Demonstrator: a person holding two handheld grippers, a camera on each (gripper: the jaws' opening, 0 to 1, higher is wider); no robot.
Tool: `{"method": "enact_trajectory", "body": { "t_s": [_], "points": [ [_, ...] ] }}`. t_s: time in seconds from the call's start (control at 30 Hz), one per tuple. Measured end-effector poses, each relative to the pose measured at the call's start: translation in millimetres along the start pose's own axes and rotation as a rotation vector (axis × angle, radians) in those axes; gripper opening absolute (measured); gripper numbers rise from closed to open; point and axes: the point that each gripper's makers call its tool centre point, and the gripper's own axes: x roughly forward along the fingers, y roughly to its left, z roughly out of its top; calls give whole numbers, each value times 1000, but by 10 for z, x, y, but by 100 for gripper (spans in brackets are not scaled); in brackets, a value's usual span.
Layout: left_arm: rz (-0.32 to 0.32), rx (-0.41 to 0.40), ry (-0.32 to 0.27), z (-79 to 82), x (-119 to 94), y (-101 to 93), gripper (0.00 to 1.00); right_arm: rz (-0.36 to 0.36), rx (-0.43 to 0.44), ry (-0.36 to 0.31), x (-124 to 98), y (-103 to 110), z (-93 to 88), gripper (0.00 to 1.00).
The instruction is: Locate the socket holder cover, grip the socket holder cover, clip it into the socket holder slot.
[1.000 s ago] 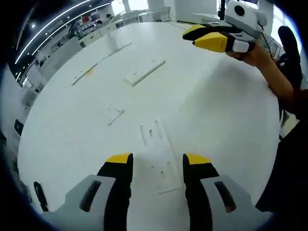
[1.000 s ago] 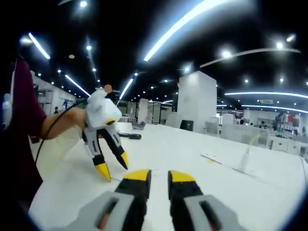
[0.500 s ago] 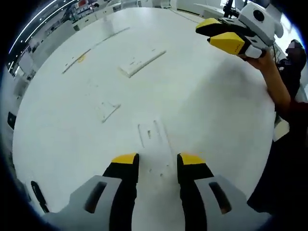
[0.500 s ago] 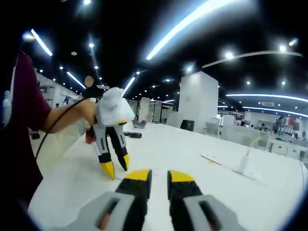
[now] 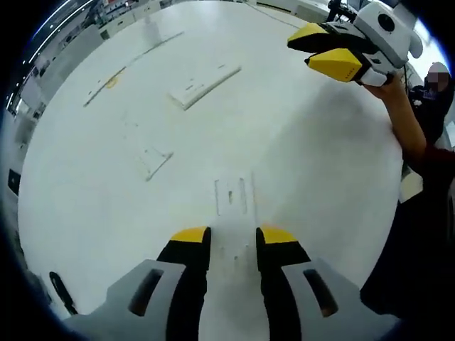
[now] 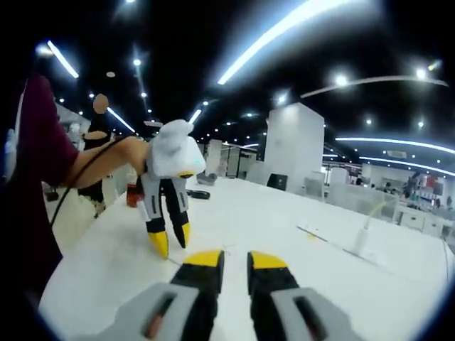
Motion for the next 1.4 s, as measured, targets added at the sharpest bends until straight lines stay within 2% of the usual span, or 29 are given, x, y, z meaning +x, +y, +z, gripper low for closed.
{"method": "enact_trajectory", "body": {
  "t_s": [0.2, 0.47, 0.7, 1.07, 1.27, 1.33, 1.37, 1.4],
  "points": [
    [-19, 19, 45, -54, -23, -30, 27, 2, -2, 7, 10, 8, -16, 16],
    [-4, -42, 50, -26, -81, 55, 27, 7, -7, 21, 27, 20, -49, 16],
    [-4, -140, -6, 63, -132, 142, 27, 9, -10, 35, 35, 29, -89, 16],
    [48, -307, -29, 77, -121, 347, 26, 13, -12, 41, 39, 51, -108, 16],
    [45, -332, 9, 69, -105, 339, 26, 16, -13, 43, 46, 70, -113, 16],
    [48, -340, 28, 82, -98, 369, 26, 18, -13, 45, 50, 77, -117, 16],
    [47, -348, 56, 50, -101, 324, 26, 19, -15, 46, 53, 83, -120, 16],
    [45, -351, 58, 64, -95, 320, 26, 19, -15, 47, 54, 85, -121, 16]
  ]
}}
